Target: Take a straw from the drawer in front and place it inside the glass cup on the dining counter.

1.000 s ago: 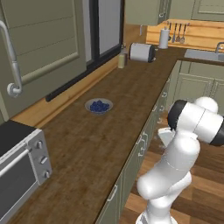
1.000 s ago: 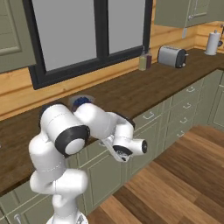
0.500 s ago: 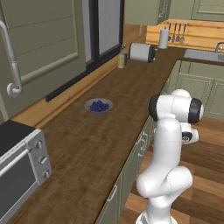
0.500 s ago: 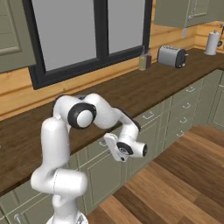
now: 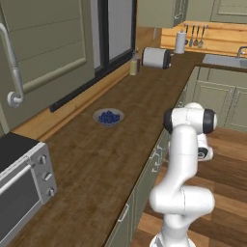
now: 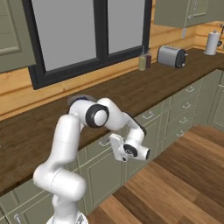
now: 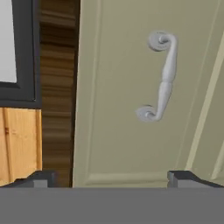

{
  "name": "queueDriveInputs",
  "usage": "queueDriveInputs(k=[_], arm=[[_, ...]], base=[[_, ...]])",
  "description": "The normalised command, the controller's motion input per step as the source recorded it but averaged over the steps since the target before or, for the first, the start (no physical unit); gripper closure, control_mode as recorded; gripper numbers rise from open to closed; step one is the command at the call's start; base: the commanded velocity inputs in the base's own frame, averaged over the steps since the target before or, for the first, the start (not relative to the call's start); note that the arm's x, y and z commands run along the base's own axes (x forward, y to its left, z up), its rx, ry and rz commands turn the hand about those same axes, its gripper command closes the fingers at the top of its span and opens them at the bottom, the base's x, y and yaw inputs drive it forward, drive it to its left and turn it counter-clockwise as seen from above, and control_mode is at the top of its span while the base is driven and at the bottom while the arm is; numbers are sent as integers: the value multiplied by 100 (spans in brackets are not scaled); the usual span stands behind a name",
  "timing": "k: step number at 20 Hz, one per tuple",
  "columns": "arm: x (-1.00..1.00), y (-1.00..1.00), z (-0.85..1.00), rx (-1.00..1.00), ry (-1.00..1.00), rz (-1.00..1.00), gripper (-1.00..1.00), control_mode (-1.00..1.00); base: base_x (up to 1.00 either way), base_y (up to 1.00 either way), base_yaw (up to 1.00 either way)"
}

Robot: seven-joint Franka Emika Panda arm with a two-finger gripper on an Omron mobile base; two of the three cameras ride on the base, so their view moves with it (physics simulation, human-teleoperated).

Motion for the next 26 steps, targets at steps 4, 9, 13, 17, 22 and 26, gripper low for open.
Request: queueDriveInputs(k=[4,9,13,17,22,26], arm=[[48,6,-20,7,2,0,-100,-100],[44,6,-20,6,3,0,-100,-100],[38,10,-24,2,4,0,-100,-100],[36,17,-22,0,7,0,-100,-100],[33,12,-28,0,9,0,-100,-100],[20,0,-31,0,5,0,-100,-100]], base=[[0,0,0],[0,0,0],[0,0,0],[0,0,0],[0,0,0],[0,0,0]])
